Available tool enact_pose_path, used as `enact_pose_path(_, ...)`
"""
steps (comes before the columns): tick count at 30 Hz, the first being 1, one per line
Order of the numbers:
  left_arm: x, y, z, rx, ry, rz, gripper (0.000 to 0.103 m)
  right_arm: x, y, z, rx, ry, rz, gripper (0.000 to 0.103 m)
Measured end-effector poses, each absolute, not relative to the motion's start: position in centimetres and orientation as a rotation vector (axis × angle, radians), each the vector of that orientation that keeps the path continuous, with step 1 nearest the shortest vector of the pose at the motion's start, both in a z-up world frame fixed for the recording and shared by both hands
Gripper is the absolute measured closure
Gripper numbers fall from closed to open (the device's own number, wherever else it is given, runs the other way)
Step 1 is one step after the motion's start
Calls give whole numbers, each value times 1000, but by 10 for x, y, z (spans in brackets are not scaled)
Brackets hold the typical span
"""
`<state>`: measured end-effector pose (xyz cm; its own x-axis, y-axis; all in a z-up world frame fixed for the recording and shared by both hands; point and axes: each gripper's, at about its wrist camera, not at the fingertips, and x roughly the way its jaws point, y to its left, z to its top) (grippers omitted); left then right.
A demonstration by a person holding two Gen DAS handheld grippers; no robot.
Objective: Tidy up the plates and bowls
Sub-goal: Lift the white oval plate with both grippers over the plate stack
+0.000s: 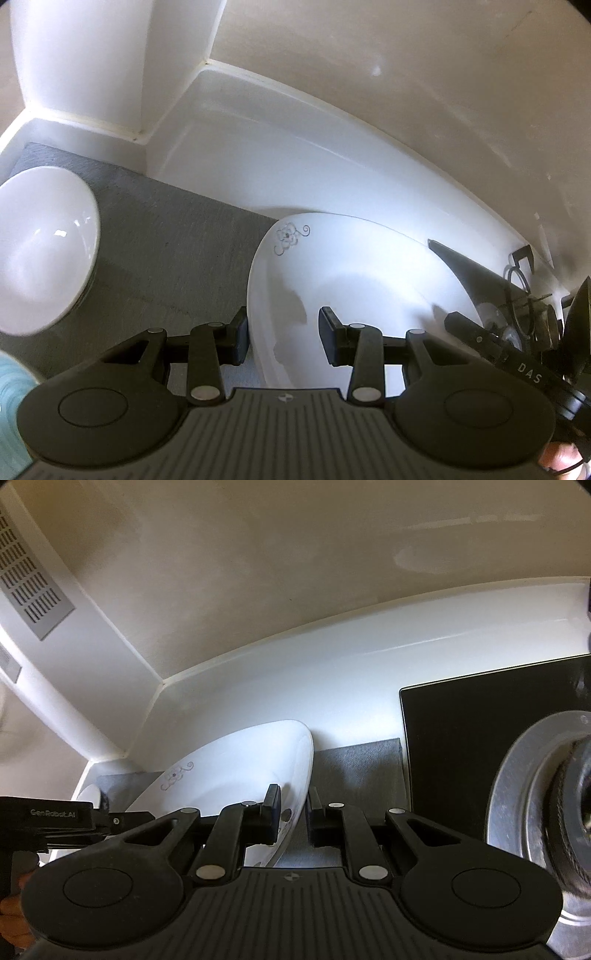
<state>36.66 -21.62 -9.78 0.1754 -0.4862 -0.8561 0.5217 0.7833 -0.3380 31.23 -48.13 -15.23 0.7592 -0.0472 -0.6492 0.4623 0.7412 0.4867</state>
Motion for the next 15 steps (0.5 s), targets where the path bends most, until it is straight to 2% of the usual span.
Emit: enact_pose_path(15, 369, -222, -108, 54, 1186, -766, 60, 263, -445, -141, 681, 636, -344, 88)
